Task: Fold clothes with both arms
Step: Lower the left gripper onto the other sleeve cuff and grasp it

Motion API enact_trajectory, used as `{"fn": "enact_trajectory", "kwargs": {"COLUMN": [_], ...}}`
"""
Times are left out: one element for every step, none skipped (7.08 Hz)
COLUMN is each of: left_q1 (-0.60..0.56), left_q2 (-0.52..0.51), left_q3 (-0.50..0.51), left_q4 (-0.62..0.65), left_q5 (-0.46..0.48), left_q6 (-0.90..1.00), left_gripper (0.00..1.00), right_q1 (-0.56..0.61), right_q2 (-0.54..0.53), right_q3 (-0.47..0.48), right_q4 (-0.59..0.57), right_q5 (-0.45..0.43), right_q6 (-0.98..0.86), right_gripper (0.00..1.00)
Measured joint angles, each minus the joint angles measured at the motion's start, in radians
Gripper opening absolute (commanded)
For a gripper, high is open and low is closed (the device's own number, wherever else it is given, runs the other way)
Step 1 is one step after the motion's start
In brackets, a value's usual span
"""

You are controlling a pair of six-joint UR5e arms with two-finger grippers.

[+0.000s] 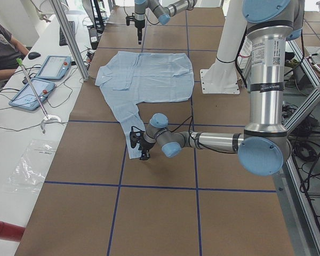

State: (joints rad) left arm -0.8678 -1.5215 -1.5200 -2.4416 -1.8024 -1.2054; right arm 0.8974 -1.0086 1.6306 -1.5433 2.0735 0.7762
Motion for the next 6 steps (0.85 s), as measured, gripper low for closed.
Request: {"fn": "enact_trajectory", "kwargs": {"left_q1": [0.001, 0.002, 0.002, 0.003, 0.002, 0.002], "left_q2": [-0.001, -0.003, -0.005, -0.006, -0.006, -0.005], "left_q3": [0.001, 0.004, 0.009, 0.011, 0.012, 0.012], "left_q4": [0.001, 0.001, 0.001, 0.001, 0.0, 0.001], "left_q5": [0.0, 0.0, 0.0, 0.0, 0.0, 0.0], "left_q6": [0.0, 0.0, 0.0, 0.0, 0.0, 0.0], "left_gripper": [0.66, 0.61, 0.45, 0.27, 0.11, 0.03], "right_q1": [0.0, 0.0, 0.0, 0.0, -0.001, -0.001], "right_q2": [-0.002, -0.004, -0.006, -0.006, -0.007, -0.007], "right_q3": [0.0, 0.0, 0.0, 0.001, 0.002, 0.002], "right_q4": [0.0, 0.0, 0.001, 0.001, 0.001, 0.001], "right_q5": [-0.001, -0.002, -0.002, -0.003, -0.003, -0.003], "right_q6": [0.0, 0.0, 0.0, 0.0, 0.001, 0.002], "right_gripper": [1.0, 1.0, 1.0, 1.0, 1.0, 1.0]}}
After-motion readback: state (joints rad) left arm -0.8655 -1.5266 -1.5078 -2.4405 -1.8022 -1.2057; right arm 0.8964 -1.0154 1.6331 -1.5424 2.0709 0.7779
